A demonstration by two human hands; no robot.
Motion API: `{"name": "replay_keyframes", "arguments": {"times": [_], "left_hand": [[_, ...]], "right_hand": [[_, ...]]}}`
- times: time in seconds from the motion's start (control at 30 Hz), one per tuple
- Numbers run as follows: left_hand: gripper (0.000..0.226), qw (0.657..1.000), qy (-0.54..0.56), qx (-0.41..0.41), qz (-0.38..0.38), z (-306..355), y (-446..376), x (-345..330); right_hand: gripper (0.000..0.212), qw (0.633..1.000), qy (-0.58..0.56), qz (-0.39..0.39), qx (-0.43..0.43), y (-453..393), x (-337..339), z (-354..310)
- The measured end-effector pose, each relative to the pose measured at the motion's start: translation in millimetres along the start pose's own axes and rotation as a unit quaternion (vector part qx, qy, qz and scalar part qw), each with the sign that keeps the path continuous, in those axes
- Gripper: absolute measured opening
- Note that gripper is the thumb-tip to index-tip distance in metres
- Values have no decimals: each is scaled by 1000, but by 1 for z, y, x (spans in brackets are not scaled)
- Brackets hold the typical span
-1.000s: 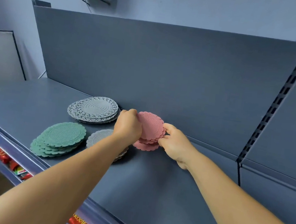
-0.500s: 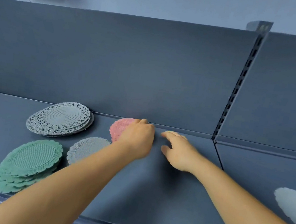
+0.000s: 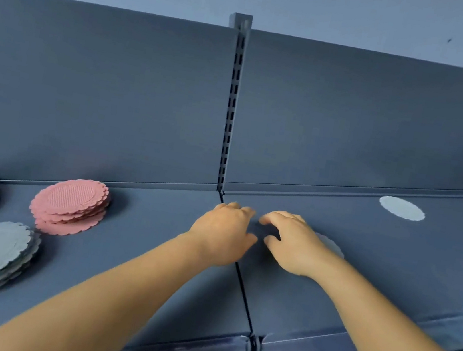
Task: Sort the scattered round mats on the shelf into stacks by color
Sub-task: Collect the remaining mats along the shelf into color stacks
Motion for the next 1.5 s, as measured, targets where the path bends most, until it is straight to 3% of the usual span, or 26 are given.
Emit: {"name": "replay_keyframes", "arguments": {"times": [0.17, 0.37, 0.53, 0.77, 0.97, 1.13, 1.33, 1.5], "left_hand": [[48, 999, 5, -17, -31, 60, -37, -21], [53, 997, 15, 25, -71, 103, -71, -32], [74, 992, 28, 86, -92, 118, -85, -24], [34, 993, 38, 39, -102, 156, -117, -17], [8, 989, 145, 1, -6, 192, -161, -10], [21, 981, 186, 2, 55, 209, -189, -11], [25, 980, 186, 24, 59, 203, -211, -17], [12, 969, 239, 31, 51, 197, -214, -14]], "right_hand": [[44, 999, -18, -12, -34, 13, 16, 71], [61, 997, -70, -32, -21, 19, 30, 129], [61, 991, -122, -45, 2, 18, 41, 160], [48, 994, -97, 10, -48, 13, 71, 232], [55, 990, -61, 38, -120, 1, 97, 291], [62, 982, -62, 62, -168, -13, 111, 326], [66, 966, -70, 71, -237, -38, 121, 357], [70, 954, -111, 66, -271, -53, 131, 360]]}}
Point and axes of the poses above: each hand's wrist, its own y-axis away from the middle knuckle, its own x-axis out of the back of the hand, z = x × y, the point moved 4 cm from there along -y, towards the middle knuckle, and after that the axes turned 15 degrees about -z, right-handed, at the moved point
